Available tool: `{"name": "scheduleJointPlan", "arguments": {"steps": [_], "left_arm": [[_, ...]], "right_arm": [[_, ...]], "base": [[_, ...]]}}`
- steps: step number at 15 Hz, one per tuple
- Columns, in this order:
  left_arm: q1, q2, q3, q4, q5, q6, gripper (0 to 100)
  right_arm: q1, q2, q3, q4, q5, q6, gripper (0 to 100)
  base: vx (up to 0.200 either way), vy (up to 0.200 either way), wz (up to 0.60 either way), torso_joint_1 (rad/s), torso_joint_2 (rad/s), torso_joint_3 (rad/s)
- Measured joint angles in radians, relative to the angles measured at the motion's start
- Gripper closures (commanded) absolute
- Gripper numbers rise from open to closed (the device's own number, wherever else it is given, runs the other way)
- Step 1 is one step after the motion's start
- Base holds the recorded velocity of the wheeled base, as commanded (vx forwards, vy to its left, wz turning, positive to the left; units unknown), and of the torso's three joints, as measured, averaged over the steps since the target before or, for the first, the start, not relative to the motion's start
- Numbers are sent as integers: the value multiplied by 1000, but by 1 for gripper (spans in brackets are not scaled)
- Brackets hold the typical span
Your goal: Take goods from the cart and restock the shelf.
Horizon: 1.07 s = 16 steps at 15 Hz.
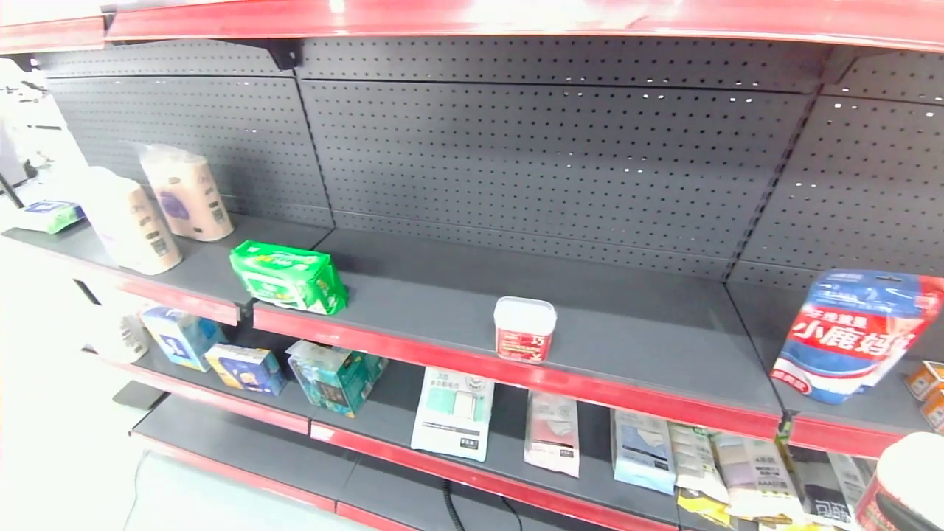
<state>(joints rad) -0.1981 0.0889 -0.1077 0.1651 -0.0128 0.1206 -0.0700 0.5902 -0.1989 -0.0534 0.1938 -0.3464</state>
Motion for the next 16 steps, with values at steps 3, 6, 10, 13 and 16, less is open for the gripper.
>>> {"name": "scheduleJointPlan", "arguments": {"steps": [3, 6, 10, 13, 16], "left_arm": [[-1, -1, 2, 1, -22, 0, 0], [-1, 0, 0, -40, -67, -38, 0], [1, 3, 58, -147, 123, -145, 0], [5, 3, 95, -169, -17, -104, 0], [6, 3, 106, -167, 2, -125, 0]], "right_arm": [[11, 10, -56, -1, 31, 0, 100], [49, 78, -136, -3, 101, 1, 100], [82, 272, -207, -132, 112, 2, 100], [89, 444, -226, -308, 113, 3, 100], [90, 559, -245, -342, 117, 4, 100]], "base": [[0, 0, 0, 0, 0, 0], [0, 0, 0, 0, 0, 0], [0, 0, 0, 0, 0, 0], [0, 0, 0, 0, 0, 0], [0, 0, 0, 0, 0, 0]]}}
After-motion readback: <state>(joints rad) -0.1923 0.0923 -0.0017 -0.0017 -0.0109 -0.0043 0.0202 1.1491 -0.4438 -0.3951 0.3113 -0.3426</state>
